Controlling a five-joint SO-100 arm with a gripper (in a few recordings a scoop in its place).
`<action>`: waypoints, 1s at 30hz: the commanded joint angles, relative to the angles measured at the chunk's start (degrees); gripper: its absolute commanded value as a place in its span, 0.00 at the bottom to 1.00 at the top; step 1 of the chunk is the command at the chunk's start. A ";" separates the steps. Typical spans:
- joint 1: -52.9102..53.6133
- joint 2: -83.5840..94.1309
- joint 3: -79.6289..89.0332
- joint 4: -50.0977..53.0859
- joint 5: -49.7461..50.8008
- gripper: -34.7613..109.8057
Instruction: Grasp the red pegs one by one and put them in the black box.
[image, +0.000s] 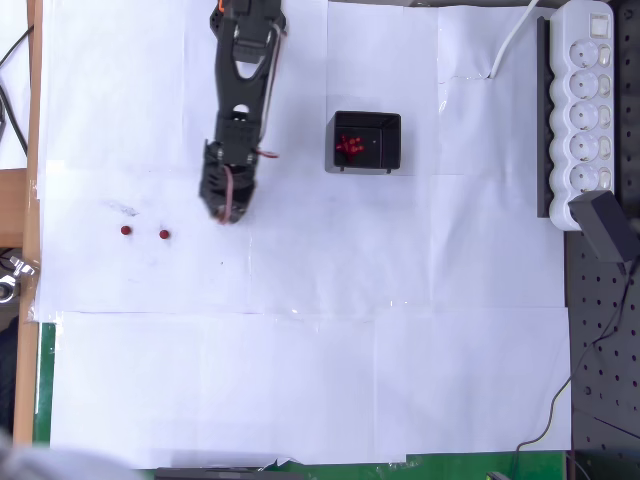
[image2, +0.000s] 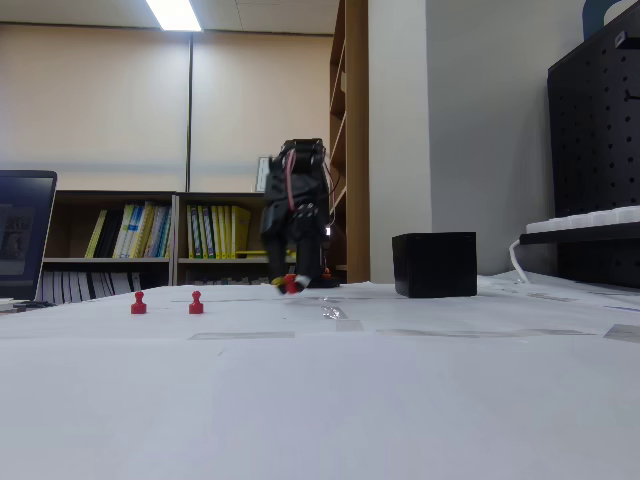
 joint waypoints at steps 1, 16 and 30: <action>-9.76 -10.28 14.06 25.31 -3.87 0.24; -42.54 -7.38 18.72 23.03 -28.21 0.24; -39.55 5.45 7.91 5.27 -29.27 0.24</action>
